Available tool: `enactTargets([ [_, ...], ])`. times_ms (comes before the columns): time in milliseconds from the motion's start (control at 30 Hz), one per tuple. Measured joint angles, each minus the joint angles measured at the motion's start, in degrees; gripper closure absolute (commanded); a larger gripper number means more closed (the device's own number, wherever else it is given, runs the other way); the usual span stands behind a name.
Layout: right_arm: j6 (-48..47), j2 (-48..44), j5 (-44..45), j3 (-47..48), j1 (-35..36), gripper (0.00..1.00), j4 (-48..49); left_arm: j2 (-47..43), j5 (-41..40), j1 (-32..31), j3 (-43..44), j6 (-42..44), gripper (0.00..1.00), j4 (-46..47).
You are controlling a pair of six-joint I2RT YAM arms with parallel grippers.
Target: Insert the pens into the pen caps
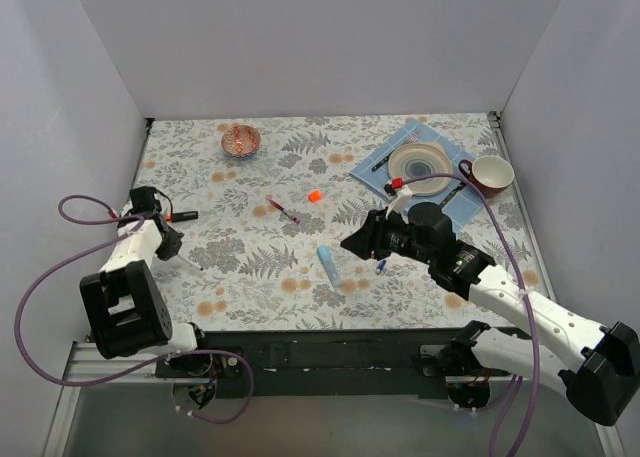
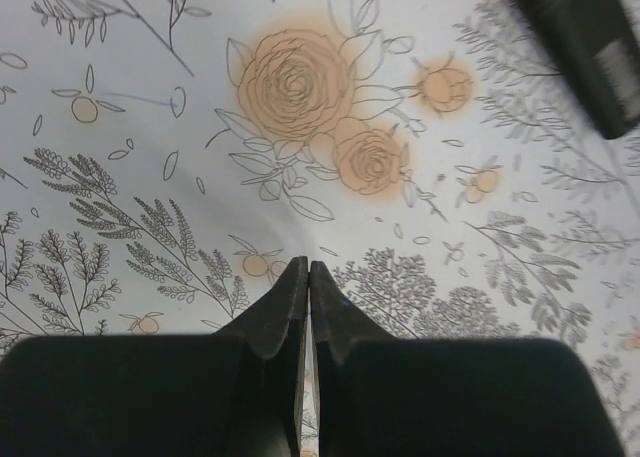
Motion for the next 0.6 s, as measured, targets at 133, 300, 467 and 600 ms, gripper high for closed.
enactTargets([
  [133, -0.72, -0.07, -0.11, 0.0, 0.0, 0.44, 0.94, -5.38, 2.47, -0.02, 2.27, 0.52, 1.0, -0.15],
  [300, -1.97, 2.73, -2.89, 1.36, 0.0, 0.41, 3.08, -12.2, 8.48, -2.08, 4.28, 1.27, 1.0, 1.6],
  [467, -2.47, 10.36, -9.11, 3.34, 0.09, 0.38, 7.85, -17.51, 19.58, -9.44, 4.46, 0.98, 1.0, 5.55],
  [600, -2.14, 16.59, -13.38, 4.68, 0.92, 0.36, 11.47, -20.04, 26.36, -18.97, 3.65, -0.7, 1.0, 10.78],
])
